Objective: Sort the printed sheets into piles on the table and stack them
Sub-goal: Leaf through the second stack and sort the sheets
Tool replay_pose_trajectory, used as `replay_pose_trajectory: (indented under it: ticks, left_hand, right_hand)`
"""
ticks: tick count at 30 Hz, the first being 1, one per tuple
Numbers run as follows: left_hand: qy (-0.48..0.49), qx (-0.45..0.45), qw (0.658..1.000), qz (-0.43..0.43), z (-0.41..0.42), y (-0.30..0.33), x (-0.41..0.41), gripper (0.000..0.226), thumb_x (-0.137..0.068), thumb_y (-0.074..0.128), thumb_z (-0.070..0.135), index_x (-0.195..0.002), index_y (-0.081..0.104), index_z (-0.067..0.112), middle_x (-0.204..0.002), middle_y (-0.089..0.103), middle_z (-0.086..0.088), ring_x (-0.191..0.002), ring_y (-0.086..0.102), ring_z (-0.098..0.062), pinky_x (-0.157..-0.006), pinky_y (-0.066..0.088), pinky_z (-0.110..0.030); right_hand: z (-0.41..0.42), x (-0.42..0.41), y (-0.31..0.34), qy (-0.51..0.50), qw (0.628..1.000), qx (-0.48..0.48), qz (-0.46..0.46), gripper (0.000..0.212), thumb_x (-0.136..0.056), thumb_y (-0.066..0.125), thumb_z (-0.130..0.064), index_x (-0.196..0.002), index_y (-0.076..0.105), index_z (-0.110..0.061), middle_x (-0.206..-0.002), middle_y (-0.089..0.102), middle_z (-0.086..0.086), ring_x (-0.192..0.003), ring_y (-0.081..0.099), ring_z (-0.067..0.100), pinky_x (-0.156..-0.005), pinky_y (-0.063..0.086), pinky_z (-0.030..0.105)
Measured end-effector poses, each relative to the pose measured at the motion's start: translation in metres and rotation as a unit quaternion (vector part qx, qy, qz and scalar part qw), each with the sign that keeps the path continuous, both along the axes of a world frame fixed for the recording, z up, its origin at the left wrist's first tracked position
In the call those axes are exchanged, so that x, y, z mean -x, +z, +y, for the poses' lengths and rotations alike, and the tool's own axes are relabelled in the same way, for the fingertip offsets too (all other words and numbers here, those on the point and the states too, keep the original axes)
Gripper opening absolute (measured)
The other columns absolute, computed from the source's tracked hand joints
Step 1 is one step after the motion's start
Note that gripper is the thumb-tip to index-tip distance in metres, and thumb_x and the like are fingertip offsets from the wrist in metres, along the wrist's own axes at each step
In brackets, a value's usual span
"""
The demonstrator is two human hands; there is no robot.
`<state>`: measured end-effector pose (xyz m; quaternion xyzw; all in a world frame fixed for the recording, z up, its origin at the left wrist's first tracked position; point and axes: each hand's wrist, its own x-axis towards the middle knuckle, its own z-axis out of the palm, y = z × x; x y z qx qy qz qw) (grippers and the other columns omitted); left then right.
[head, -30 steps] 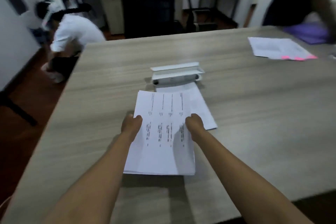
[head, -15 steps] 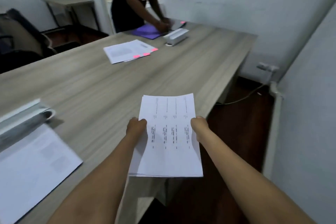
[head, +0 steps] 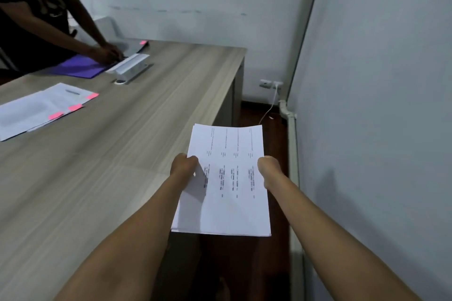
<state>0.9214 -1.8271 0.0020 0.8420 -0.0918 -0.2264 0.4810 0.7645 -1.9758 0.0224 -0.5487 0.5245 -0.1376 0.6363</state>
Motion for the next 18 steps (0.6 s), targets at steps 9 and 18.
replay_pose_trajectory:
  ticks: [9, 18]
  left_hand:
    - [-0.051, 0.021, 0.998, 0.026, -0.156, -0.005, -0.06, 0.012, -0.077, 0.047, 0.005, -0.066, 0.05, 0.005, -0.065, 0.05, -0.008, -0.057, 0.05, -0.024, -0.053, 0.036, -0.026]
    - [-0.051, 0.018, 0.998, 0.027, -0.251, 0.001, -0.128, 0.009, -0.064, 0.047, 0.011, -0.058, 0.052, 0.005, -0.06, 0.052, -0.007, -0.056, 0.051, -0.025, -0.054, 0.038, -0.026]
  right_hand:
    - [-0.139, -0.049, 0.005, -0.058, 0.998, 0.008, 0.009, 0.028, -0.088, 0.035, -0.001, -0.105, 0.057, -0.004, -0.099, 0.059, 0.012, -0.089, 0.055, 0.027, -0.076, 0.044, 0.033]
    - [-0.239, -0.118, -0.002, -0.052, 0.998, -0.006, 0.017, 0.027, -0.089, 0.034, -0.001, -0.104, 0.057, -0.002, -0.103, 0.059, 0.014, -0.09, 0.053, 0.026, -0.075, 0.041, 0.033]
